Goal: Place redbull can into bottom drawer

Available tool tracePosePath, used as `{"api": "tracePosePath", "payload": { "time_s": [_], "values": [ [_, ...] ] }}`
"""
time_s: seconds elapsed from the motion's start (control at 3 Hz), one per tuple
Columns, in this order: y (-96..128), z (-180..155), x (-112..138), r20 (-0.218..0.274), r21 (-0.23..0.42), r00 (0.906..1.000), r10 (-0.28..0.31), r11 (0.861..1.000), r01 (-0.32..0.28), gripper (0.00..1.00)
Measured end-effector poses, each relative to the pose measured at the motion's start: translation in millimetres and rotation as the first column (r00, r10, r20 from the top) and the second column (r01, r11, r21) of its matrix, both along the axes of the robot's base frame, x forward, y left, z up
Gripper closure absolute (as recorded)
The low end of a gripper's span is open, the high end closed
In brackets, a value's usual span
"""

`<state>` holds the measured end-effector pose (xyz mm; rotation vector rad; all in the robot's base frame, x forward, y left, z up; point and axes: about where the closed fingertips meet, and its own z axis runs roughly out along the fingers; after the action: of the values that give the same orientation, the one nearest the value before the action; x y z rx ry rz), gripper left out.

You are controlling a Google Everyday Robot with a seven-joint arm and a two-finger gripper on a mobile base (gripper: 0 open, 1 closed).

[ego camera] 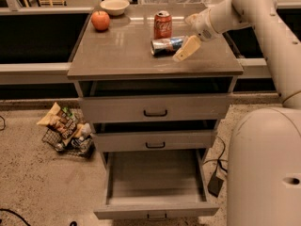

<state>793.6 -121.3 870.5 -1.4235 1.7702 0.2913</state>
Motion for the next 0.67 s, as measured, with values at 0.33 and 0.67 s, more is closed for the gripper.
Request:
{"api": "tracePosePath", "payload": {
  "time_s": [0.33,0.67],
  "values": [
    [9.3,-9.3,8.3,-0.007,0.025,1.0000,-0.003,1.000,0.003,0.00],
    [16.7,-19.1,16.0,-0.018,0.030,0.9998,-0.006,1.000,0.007,0.00]
  ]
}}
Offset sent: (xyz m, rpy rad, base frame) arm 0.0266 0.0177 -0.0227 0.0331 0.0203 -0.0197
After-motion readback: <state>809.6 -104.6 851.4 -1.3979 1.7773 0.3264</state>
